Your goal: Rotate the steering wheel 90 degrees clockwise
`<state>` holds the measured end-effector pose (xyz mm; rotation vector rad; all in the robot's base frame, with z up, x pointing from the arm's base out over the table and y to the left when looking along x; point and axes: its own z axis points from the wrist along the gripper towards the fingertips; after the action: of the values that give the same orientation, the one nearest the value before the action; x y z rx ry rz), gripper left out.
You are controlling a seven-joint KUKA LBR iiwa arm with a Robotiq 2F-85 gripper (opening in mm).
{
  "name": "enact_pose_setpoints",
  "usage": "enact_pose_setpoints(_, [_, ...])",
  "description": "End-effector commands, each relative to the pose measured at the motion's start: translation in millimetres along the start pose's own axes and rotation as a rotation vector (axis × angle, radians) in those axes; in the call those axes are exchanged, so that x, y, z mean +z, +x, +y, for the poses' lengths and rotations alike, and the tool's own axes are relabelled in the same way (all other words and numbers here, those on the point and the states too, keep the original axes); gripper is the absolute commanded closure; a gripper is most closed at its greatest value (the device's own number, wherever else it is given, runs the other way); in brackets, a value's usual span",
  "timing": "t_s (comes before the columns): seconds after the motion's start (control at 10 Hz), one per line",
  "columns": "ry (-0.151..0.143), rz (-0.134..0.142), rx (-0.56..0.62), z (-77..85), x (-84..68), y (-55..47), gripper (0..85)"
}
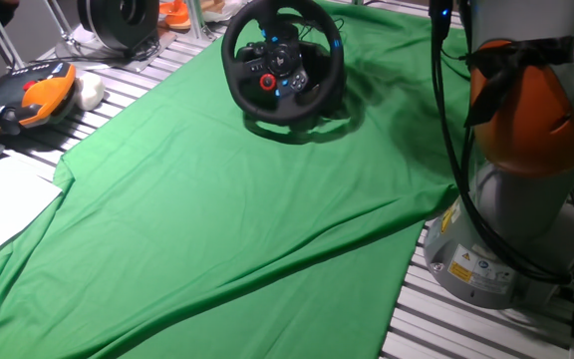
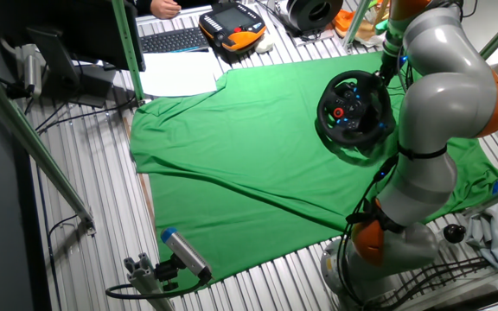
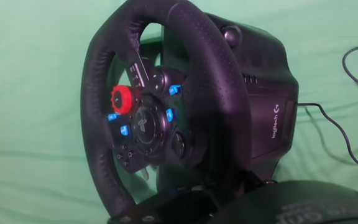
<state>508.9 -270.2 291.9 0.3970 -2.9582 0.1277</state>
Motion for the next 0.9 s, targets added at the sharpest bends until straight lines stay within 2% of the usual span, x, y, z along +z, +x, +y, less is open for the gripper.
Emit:
enact_pose_setpoints(0.0, [0.001,-0.002,0.002,0.1,-0.3,1.0,68.0])
enact_pose_setpoints(0.4, [-0.004,-0.014,0.015,4.4,5.5,7.8,68.0])
enact_pose_setpoints(0.8, [-0.011,-0.015,0.020,6.2,8.1,11.1,68.0])
